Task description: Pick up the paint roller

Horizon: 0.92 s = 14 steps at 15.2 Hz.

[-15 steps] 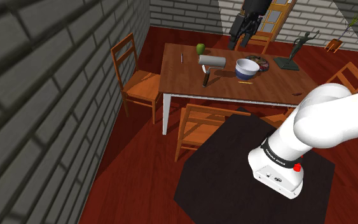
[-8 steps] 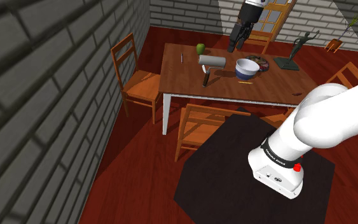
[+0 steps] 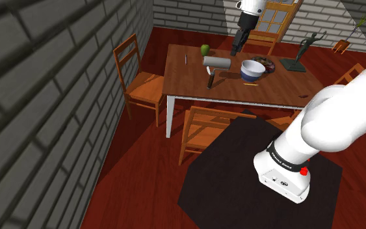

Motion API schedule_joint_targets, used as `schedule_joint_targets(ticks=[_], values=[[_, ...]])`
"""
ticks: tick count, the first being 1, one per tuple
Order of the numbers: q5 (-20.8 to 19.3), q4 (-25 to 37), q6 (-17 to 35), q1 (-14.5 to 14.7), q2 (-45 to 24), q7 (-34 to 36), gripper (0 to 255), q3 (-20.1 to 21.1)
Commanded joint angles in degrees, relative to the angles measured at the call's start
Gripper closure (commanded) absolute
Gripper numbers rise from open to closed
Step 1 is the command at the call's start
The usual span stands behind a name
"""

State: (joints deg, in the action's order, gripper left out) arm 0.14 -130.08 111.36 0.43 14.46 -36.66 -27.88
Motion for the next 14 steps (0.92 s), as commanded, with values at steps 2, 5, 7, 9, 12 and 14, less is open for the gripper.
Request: schedule_joint_targets(ticks=[2, 5, 7, 9, 12, 14], values=[[2.76, 4.61, 1.75, 0.42, -7.88, -7.58, 0, -2.93], [6.53, 9.89, 2.51, -0.04, -15.88, -14.83, 0, -4.67], [9.27, 13.87, 2.54, -1.03, -21.34, -19.47, 0, -5.07], [11.92, 18.21, 2.23, -2.51, -26.76, -23.74, 0, -4.91], [15.33, 25.44, 1.20, -5.42, -34.70, -29.21, 0, -3.84], [17.16, 30.79, 0.18, -7.59, -39.88, -32.22, 0, -2.83]])
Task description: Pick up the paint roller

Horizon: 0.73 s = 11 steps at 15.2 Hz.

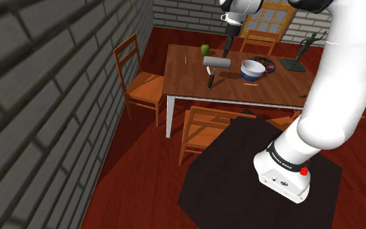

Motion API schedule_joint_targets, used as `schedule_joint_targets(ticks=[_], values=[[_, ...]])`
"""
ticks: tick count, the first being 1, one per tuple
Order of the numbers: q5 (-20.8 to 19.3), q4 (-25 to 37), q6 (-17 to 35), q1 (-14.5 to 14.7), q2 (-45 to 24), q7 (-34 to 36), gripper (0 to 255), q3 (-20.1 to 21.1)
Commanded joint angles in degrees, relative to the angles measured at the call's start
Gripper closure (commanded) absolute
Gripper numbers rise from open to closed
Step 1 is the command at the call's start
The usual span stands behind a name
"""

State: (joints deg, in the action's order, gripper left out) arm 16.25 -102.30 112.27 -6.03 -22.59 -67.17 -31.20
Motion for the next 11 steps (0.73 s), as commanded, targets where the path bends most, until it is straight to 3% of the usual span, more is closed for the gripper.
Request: schedule_joint_targets(ticks=[1, 7, 11], values=[[1.80, 5.86, -1.33, -2.28, -5.40, -3.02, 0, 1.08], [4.72, 26.57, -6.65, -9.46, -21.47, -8.49, 0, 4.82], [5.16, 27.02, -5.37, -9.90, -23.24, -8.89, 0, 5.33]])
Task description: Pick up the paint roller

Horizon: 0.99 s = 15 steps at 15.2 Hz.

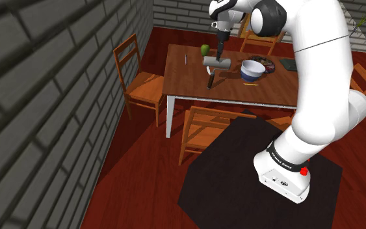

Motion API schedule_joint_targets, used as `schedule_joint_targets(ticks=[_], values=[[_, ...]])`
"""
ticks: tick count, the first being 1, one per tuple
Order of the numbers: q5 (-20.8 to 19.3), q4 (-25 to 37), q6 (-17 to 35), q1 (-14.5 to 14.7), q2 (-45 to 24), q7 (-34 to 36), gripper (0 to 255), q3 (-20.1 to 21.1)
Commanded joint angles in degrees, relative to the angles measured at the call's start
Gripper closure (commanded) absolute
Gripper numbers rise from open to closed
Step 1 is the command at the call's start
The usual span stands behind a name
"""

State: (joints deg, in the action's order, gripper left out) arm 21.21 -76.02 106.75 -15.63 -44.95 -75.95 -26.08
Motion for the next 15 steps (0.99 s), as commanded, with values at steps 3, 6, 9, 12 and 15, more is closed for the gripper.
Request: schedule_joint_targets(ticks=[3, 6, 9, 12, 15], values=[[0.62, 0.25, 1.69, -0.40, -1.98, -0.36, 0, 0.53], [0.84, 0.04, 2.48, -0.47, -2.59, -0.50, 0, 0.70], [0.84, 0.01, 2.49, -0.46, -2.57, -0.50, 255, 0.70], [0.83, 0.00, 2.49, -0.45, -2.56, -0.50, 255, 0.70], [0.84, 0.03, 2.48, -0.45, -2.58, -0.49, 255, 0.70]])
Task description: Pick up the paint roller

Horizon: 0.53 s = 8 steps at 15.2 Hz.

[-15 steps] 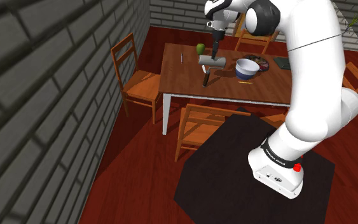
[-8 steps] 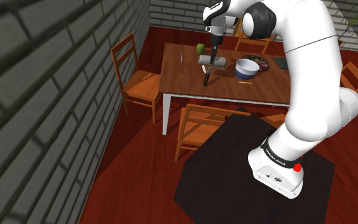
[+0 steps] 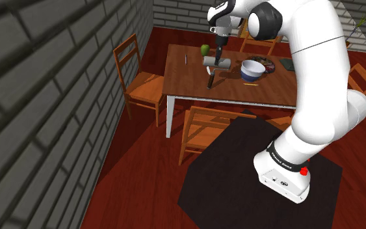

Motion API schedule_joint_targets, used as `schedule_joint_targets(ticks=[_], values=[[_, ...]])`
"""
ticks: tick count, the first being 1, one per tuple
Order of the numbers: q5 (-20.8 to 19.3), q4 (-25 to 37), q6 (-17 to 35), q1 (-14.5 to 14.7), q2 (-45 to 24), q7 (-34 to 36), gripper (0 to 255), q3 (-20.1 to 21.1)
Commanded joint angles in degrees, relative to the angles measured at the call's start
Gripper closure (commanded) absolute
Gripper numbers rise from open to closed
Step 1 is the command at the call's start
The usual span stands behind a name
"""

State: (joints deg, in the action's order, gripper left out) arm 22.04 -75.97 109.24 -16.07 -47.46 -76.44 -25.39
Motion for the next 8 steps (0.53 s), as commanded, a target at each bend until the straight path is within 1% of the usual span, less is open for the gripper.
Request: schedule_joint_targets(ticks=[1, 8], values=[[0.00, 0.00, -0.01, -0.02, -0.08, -0.01, 255, 0.01], [-0.96, 1.21, -3.62, 0.21, 2.45, 0.60, 255, -0.72]])
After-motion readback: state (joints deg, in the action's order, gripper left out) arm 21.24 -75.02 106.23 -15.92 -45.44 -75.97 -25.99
